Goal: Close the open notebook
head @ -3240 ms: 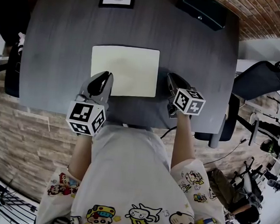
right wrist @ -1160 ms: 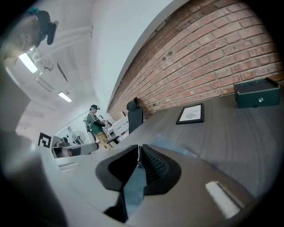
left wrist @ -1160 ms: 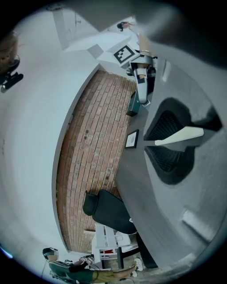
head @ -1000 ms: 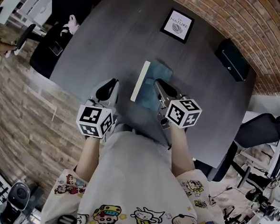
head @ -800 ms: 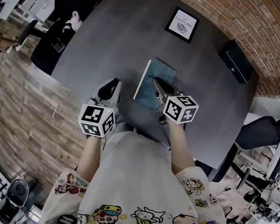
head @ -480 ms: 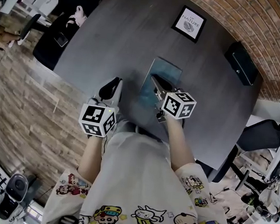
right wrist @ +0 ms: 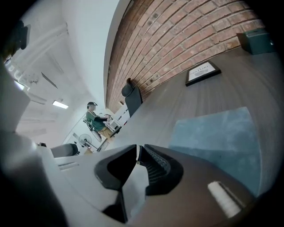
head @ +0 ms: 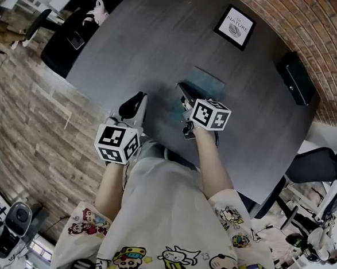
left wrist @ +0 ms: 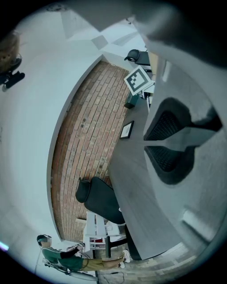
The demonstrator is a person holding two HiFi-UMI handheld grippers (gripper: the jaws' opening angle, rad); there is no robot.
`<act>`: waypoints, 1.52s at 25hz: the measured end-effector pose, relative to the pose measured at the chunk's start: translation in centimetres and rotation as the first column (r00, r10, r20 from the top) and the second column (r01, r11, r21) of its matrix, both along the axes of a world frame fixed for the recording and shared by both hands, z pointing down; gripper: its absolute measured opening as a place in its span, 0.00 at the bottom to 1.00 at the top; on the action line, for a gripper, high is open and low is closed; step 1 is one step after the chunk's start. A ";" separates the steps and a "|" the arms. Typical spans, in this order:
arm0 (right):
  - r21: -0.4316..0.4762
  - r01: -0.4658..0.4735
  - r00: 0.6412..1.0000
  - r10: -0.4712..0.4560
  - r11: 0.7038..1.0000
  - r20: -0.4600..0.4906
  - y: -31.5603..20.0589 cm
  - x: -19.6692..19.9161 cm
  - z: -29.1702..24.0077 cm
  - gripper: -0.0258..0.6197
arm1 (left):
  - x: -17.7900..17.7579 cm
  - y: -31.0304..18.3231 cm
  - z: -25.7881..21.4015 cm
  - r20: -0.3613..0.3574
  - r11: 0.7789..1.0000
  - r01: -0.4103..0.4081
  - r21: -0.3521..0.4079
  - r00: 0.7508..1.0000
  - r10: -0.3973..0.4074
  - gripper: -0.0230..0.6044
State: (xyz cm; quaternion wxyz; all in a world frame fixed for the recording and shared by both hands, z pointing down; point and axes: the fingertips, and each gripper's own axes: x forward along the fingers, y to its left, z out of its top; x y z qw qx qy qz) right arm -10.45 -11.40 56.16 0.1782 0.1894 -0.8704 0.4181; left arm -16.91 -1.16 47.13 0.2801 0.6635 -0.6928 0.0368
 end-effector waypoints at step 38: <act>0.342 -0.195 0.981 0.179 0.919 0.078 -4.5 12.3 -13.6 0.27 | 3.8 -5.1 -5.9 0.095 0.977 -0.176 0.118 0.982 0.165 0.09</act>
